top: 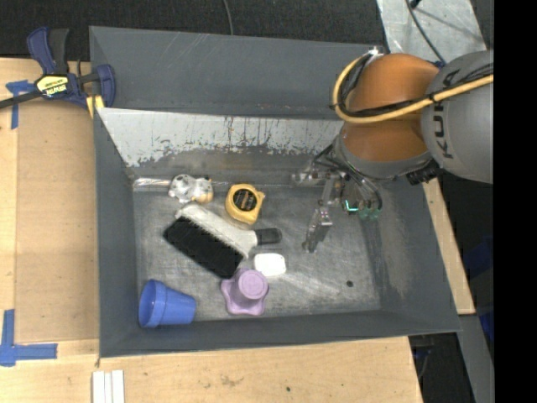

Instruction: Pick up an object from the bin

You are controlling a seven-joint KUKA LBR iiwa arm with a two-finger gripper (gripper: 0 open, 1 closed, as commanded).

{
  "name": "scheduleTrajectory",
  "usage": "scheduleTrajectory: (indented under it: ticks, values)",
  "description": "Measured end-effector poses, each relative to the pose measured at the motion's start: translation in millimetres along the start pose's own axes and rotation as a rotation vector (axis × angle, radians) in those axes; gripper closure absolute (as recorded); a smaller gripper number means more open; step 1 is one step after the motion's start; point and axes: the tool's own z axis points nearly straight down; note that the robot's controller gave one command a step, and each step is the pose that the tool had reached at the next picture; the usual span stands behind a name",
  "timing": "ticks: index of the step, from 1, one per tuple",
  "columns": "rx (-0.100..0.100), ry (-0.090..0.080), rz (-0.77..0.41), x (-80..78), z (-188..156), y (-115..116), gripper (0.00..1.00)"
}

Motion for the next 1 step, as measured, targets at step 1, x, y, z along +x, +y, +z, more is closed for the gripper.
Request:
scheduleTrajectory:
  ticks: [1]
  values:
    - [-0.001,-0.002,-0.106,16.9,61.9,68.0,1.0]
